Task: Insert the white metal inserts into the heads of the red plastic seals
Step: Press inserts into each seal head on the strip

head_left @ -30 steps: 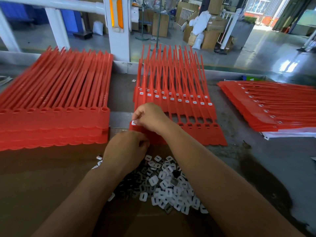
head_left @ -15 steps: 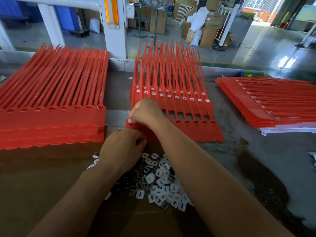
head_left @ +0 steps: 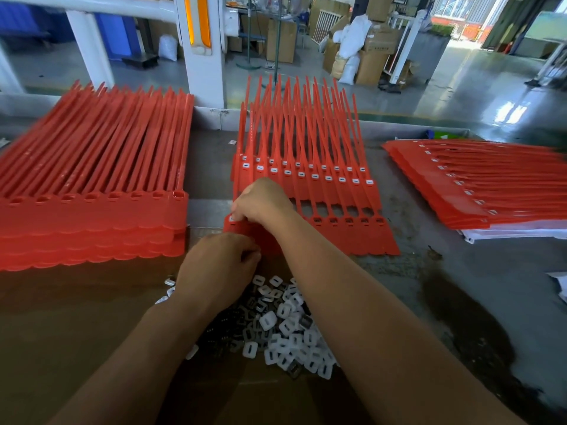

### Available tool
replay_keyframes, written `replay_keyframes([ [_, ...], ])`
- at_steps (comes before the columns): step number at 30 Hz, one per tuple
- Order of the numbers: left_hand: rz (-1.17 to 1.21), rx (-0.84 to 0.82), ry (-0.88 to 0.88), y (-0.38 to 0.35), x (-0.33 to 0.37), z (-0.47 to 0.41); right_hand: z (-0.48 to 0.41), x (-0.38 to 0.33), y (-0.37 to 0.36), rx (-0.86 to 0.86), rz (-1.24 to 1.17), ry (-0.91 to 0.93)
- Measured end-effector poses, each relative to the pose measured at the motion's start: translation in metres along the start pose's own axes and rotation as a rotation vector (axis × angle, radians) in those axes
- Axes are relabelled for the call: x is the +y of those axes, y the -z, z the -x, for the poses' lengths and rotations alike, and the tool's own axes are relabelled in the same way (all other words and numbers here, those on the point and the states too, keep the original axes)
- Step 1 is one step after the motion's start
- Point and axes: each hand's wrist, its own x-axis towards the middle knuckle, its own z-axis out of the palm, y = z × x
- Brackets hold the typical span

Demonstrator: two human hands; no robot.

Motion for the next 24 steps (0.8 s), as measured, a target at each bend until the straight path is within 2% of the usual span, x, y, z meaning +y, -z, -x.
replay_keyframes([
  [4, -0.038, -0.021, -0.003, 0.001, -0.001, -0.002, 0.023, 0.013, 0.001, 0.075, -0.162, 0.142],
  [8, -0.018, -0.014, 0.008, 0.002, -0.004, -0.002, 0.048, 0.022, 0.013, 0.0, -0.257, 0.25],
  [12, 0.016, -0.014, 0.005, 0.001, -0.004, -0.002, 0.073, 0.037, 0.03, 0.014, -0.08, 0.314],
  [19, 0.04, 0.003, 0.028, -0.001, -0.004, -0.004, 0.109, 0.042, 0.04, -0.228, 0.252, 0.288],
  [24, 0.056, -0.012, 0.028, -0.001, -0.003, -0.003, 0.109, 0.037, 0.028, -0.174, 0.425, 0.256],
])
